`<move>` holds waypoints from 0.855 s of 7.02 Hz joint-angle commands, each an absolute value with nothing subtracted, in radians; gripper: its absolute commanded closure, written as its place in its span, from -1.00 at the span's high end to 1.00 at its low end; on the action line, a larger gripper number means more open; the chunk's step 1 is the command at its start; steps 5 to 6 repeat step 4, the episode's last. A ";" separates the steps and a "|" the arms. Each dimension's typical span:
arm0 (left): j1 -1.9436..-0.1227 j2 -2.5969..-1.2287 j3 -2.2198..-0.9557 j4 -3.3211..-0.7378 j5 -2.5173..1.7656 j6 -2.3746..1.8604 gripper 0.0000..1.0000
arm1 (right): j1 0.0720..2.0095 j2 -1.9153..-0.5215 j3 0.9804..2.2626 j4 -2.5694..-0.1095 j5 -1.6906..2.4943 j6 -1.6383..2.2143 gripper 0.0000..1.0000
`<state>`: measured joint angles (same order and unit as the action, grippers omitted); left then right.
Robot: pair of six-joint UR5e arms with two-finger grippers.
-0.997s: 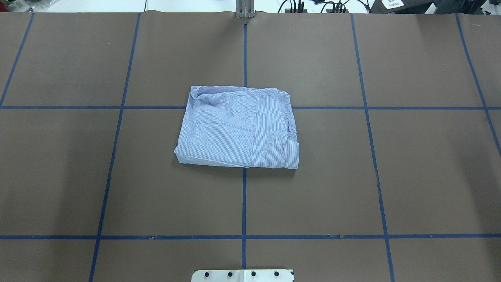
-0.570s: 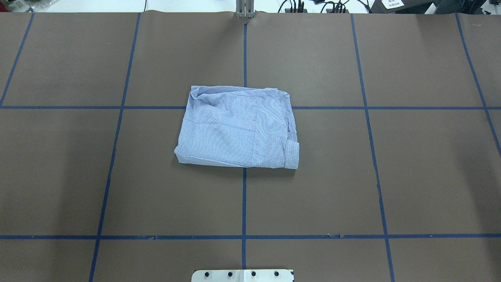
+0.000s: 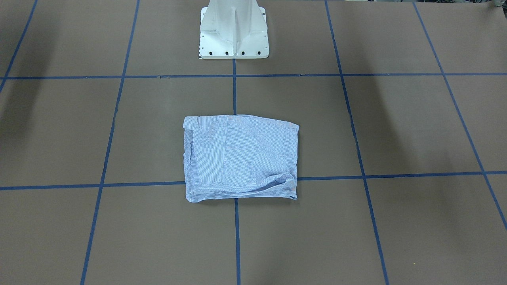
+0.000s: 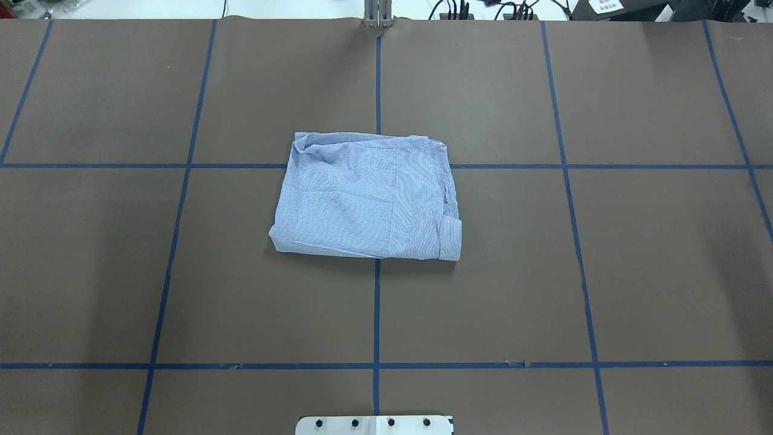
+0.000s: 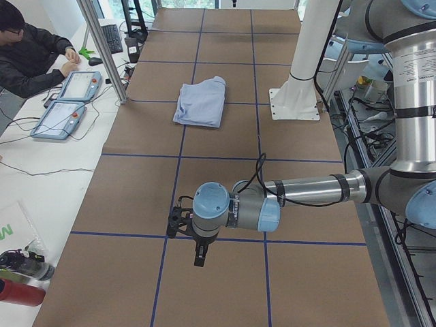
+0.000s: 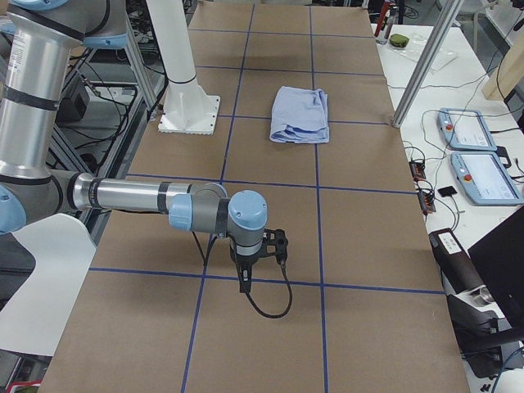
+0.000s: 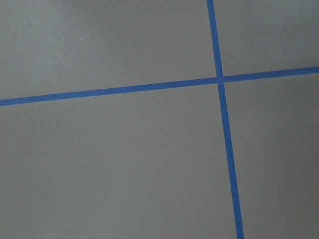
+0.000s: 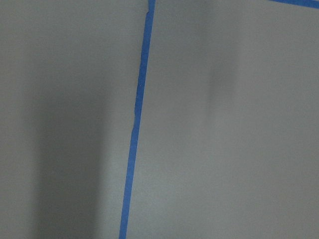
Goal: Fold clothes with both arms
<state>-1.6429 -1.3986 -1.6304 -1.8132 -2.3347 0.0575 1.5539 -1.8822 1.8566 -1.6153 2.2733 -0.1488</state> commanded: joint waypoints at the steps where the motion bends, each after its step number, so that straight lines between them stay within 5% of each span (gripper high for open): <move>1: -1.643 -1.397 -1.632 -1.813 -2.335 0.055 1.00 | 1.554 -1.884 1.859 -1.615 2.273 -0.149 1.00; 6: -1.641 -1.399 -1.634 -1.813 -2.335 0.058 1.00 | 1.554 -1.884 1.864 -1.614 2.273 -0.149 1.00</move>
